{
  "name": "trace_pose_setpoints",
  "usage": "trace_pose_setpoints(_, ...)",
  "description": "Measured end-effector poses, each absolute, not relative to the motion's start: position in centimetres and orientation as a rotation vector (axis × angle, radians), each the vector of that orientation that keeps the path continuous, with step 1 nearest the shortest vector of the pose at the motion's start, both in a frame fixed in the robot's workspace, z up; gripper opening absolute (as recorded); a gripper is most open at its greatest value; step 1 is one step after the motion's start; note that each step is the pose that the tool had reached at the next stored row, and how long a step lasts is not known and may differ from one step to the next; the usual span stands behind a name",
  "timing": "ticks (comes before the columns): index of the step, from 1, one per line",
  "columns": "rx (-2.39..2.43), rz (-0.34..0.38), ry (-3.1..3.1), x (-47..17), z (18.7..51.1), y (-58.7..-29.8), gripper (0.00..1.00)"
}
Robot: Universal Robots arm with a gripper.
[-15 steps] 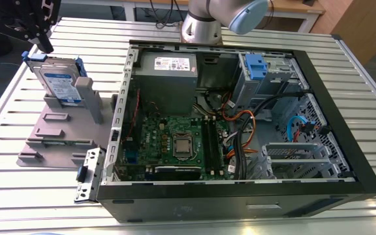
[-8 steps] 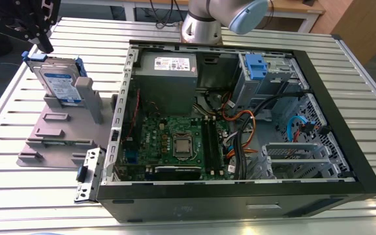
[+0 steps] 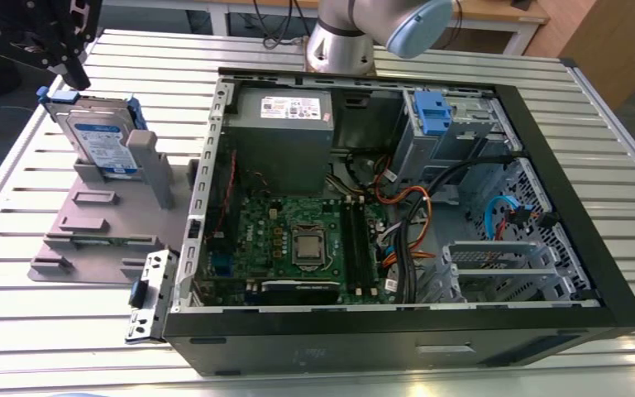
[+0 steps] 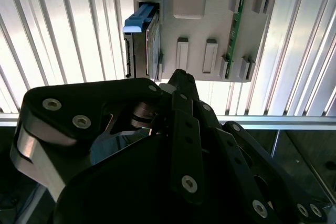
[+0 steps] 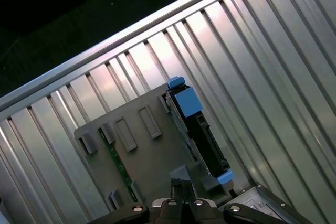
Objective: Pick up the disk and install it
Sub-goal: 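Pick up the disk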
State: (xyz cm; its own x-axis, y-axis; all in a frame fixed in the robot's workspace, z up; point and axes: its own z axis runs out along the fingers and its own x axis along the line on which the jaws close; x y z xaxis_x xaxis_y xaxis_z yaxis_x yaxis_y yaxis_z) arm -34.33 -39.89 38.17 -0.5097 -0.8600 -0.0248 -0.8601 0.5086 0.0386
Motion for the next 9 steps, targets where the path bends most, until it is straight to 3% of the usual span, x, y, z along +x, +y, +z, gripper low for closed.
trace_pose_setpoints(9, -1.573, 0.072, 2.716, -34.33, 38.17, -39.89, 0.11)
